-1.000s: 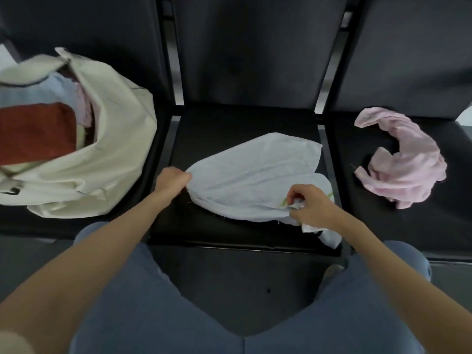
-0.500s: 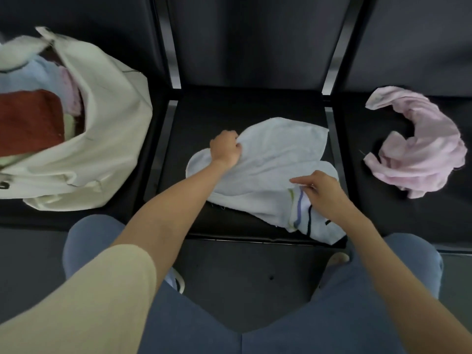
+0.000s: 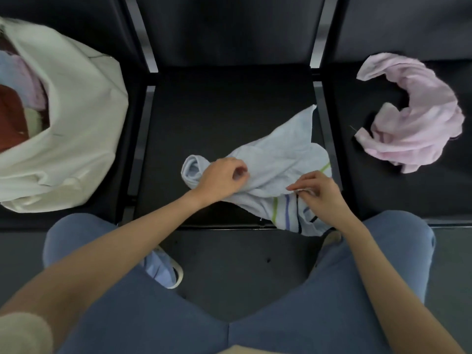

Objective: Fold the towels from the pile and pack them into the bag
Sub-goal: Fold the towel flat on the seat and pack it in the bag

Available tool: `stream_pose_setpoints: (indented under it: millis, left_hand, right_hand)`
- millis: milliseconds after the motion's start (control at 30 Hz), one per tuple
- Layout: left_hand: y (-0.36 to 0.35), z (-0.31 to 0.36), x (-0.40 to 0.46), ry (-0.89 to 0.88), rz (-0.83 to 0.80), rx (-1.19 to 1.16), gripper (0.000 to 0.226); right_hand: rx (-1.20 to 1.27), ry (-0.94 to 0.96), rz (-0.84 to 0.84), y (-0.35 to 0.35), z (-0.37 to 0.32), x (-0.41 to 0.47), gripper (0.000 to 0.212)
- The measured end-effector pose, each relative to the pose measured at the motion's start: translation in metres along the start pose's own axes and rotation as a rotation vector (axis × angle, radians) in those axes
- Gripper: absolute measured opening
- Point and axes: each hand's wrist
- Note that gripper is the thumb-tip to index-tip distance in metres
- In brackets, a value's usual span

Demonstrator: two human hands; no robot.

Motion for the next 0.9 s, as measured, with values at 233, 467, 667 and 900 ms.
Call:
stream_pose_setpoints:
  millis: [233, 467, 667, 900]
  left_hand:
    - [-0.002, 0.016, 0.039, 0.335, 0.242, -0.047, 0.022]
    - [-0.009, 0.015, 0.054, 0.559, 0.115, -0.092, 0.030]
    - [-0.011, 0.016, 0.057, 0.588, 0.144, -0.243, 0.029]
    - [0.000, 0.035, 0.047, 0.297, 0.243, -0.490, 0.014]
  right_hand:
    - [0.090, 0.006, 0.199, -0.008, 0.005, -0.004, 0.024]
    - [0.135, 0.020, 0.249, -0.004, 0.009, -0.008, 0.015]
    - [0.078, 0.111, 0.161, 0.000, 0.005, -0.007, 0.019]
    - [0.146, 0.172, 0.208, 0.011, -0.031, 0.013, 0.027]
Point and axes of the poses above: each hand's wrist, its own x-axis towards the middle knuckle, its own y-axis out of the back of the hand, z = x × y, and after that the axes turned 8 degrees about -z, right-handed
